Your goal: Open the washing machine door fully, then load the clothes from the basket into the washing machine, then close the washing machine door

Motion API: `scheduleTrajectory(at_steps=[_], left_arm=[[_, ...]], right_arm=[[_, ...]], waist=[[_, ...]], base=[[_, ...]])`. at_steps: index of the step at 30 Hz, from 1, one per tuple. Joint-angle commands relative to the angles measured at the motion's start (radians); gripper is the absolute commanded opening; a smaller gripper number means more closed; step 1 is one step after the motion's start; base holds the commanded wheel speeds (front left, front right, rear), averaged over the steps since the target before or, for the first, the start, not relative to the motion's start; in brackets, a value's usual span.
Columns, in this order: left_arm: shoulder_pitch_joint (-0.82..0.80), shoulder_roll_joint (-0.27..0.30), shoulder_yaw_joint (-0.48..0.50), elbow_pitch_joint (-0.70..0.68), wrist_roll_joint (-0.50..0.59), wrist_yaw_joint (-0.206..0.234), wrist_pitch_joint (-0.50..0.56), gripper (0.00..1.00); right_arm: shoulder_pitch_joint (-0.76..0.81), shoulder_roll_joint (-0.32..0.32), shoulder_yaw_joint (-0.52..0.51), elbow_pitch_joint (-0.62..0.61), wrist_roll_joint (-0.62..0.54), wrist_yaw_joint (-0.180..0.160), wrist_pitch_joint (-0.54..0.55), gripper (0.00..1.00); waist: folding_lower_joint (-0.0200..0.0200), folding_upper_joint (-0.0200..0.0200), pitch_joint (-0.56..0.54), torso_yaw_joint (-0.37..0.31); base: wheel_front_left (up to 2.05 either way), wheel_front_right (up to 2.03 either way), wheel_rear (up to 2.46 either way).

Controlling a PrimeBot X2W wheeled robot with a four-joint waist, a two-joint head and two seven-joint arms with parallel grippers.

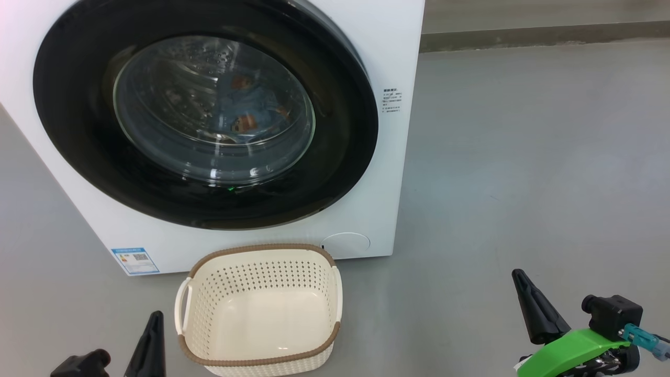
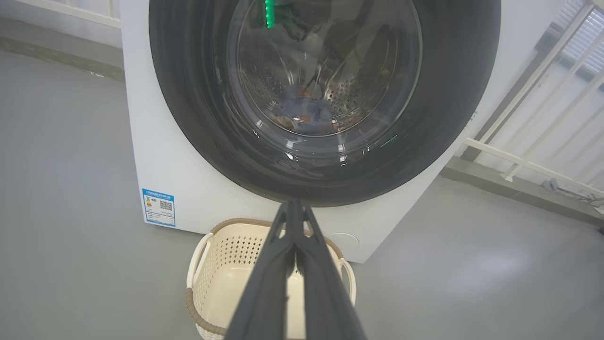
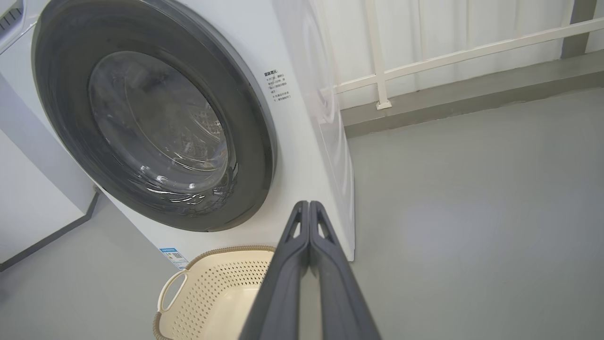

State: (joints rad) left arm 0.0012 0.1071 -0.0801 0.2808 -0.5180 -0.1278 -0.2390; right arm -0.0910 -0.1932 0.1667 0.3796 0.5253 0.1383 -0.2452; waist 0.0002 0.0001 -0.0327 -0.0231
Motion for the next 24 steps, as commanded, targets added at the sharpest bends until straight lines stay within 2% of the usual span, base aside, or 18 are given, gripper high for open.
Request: scheduleTrajectory(at_steps=[1, 5, 24], left_arm=[[-0.029, 0.013, 0.016, -0.024, -0.028, 0.000, 0.008, 0.00], [-0.032, 0.011, 0.022, -0.025, -0.064, 0.000, 0.019, 0.00], [-0.046, -0.001, 0.050, -0.027, -0.236, 0.001, 0.074, 0.00]], right_arm=[[-0.031, -0.008, -0.014, -0.028, 0.033, 0.000, 0.010, 0.00], [-0.031, -0.002, -0.023, -0.031, 0.069, -0.001, 0.022, 0.00], [-0.031, 0.022, -0.066, -0.047, 0.238, -0.002, 0.078, 0.00]], waist=[[0.0012, -0.0001, 0.000, 0.000], [0.0000, -0.0001, 0.002, 0.001], [-0.0001, -0.0001, 0.008, 0.005]], base=[[0.00, 0.00, 0.00], [0.00, 0.00, 0.00], [0.00, 0.00, 0.00]])
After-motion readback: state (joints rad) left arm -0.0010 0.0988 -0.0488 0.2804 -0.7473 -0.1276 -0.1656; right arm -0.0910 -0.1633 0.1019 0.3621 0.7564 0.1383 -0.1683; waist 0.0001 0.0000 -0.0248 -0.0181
